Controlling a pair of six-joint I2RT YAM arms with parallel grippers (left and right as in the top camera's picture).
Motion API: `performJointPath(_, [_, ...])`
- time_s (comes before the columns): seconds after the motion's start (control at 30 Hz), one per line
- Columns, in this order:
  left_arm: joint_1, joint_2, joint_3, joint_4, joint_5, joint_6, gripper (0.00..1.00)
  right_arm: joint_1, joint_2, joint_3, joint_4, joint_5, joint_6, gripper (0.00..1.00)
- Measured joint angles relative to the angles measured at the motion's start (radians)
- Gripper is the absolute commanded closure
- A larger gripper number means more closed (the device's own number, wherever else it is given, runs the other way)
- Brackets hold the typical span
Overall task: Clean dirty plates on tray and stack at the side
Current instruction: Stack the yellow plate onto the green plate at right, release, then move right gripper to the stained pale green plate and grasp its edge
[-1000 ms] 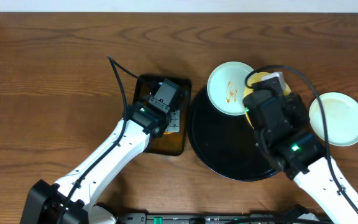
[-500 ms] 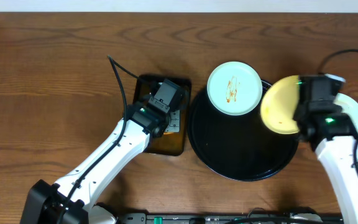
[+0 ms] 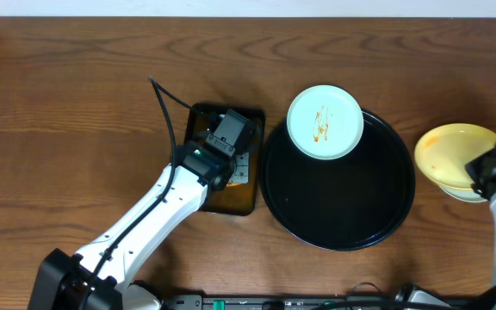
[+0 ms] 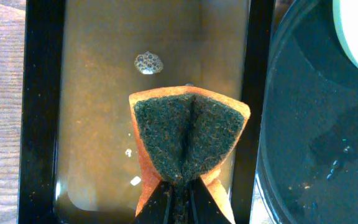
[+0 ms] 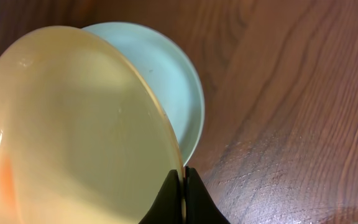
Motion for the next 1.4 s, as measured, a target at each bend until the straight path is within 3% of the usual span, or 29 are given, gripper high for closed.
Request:
performJointPath(0.1, [0.0, 0.0, 0.0, -0.002, 0.0, 0.0, 0.92, -0.06, 0.019, 0.0, 0.006, -0.035, 0.009, 0.96])
performJointPath(0.17, [0.0, 0.0, 0.0, -0.002, 0.0, 0.0, 0.92, -0.086, 0.031, 0.0, 0.027, -0.052, 0.018, 0.65])
performJointPath(0.23, [0.0, 0.0, 0.0, -0.002, 0.0, 0.0, 0.92, -0.098, 0.039, 0.0, 0.053, -0.071, 0.02, 0.49])
performJointPath(0.4, [0.0, 0.0, 0.0, -0.002, 0.0, 0.0, 0.92, -0.102, 0.039, 0.0, 0.105, -0.209, -0.052, 0.47])
performJointPath(0.73, [0.0, 0.0, 0.0, -0.002, 0.0, 0.0, 0.92, -0.012, 0.039, 0.002, 0.087, -0.812, -0.397, 0.45])
performJointPath(0.8, [0.0, 0.0, 0.0, -0.002, 0.0, 0.0, 0.92, 0.058, 0.042, 0.036, 0.02, -0.906, -0.474, 0.37])
performJointPath(1.1, [0.0, 0.0, 0.0, 0.008, 0.0, 0.0, 0.92, 0.32, 0.051, 0.389, -0.184, -0.808, -0.646, 0.27])
performJointPath(1.4, [0.0, 0.0, 0.0, 0.009, 0.0, 0.0, 0.92, 0.388, 0.253, 0.424, -0.12, -0.739, -0.681, 0.32])
